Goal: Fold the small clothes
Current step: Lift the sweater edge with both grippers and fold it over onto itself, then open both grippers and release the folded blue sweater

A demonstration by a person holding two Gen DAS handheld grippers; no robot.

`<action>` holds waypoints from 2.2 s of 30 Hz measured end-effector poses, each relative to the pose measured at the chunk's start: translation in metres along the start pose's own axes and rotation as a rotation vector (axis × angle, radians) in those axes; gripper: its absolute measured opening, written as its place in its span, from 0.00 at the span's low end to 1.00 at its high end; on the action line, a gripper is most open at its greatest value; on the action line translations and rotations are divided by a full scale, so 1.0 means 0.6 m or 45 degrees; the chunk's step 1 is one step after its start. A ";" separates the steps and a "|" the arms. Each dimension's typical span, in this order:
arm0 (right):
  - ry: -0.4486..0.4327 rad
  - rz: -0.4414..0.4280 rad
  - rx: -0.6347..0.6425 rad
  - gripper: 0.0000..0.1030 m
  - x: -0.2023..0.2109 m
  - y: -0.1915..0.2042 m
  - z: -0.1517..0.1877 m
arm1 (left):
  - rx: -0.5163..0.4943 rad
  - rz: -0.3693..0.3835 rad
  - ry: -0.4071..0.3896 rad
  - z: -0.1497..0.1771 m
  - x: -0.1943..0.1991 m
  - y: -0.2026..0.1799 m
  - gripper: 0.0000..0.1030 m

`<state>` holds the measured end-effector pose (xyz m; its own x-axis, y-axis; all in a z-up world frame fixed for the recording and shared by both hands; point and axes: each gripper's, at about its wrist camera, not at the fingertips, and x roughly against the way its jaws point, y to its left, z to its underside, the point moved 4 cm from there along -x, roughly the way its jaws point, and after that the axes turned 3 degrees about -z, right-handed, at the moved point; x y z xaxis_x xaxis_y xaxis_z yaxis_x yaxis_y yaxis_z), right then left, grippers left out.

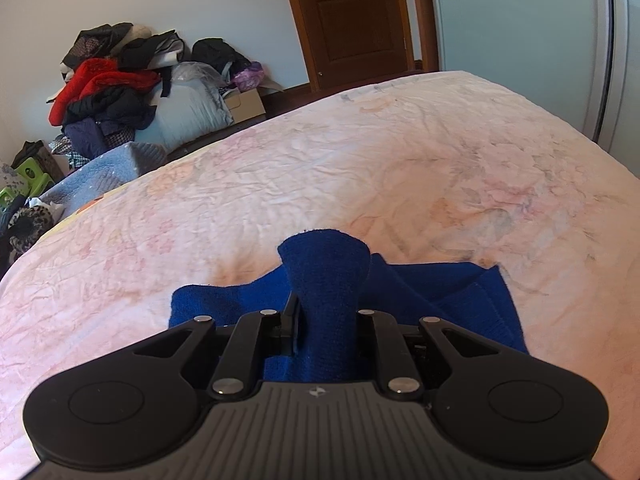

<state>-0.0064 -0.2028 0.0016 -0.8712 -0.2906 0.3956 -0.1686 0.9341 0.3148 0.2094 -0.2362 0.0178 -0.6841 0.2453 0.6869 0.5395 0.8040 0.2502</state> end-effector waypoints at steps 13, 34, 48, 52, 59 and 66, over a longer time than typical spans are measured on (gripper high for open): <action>0.025 -0.025 -0.154 0.06 0.000 -0.038 0.017 | -0.043 0.051 0.046 0.002 -0.019 -0.069 0.15; 0.037 -0.048 -0.266 0.06 -0.003 -0.036 0.021 | -0.070 0.136 0.052 0.012 -0.017 -0.123 0.15; 0.082 -0.111 -0.467 0.06 -0.028 -0.070 0.031 | 0.036 0.279 0.005 -0.024 0.023 -0.103 0.18; 0.102 -0.112 -0.522 0.19 -0.036 -0.074 0.035 | 0.092 0.230 -0.022 -0.023 0.034 -0.058 0.36; 0.071 -0.226 -0.696 0.41 -0.036 -0.116 0.026 | 0.074 0.012 -0.099 0.036 0.056 0.018 0.65; 0.034 -0.226 -0.686 0.56 -0.090 -0.185 -0.067 | -0.052 -0.150 -0.179 0.090 0.077 0.037 0.67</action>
<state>0.0778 -0.2995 -0.0201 -0.8378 -0.4451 0.3162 -0.0461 0.6347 0.7714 0.1632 -0.1781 0.0183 -0.8041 0.2265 0.5496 0.4690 0.8098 0.3525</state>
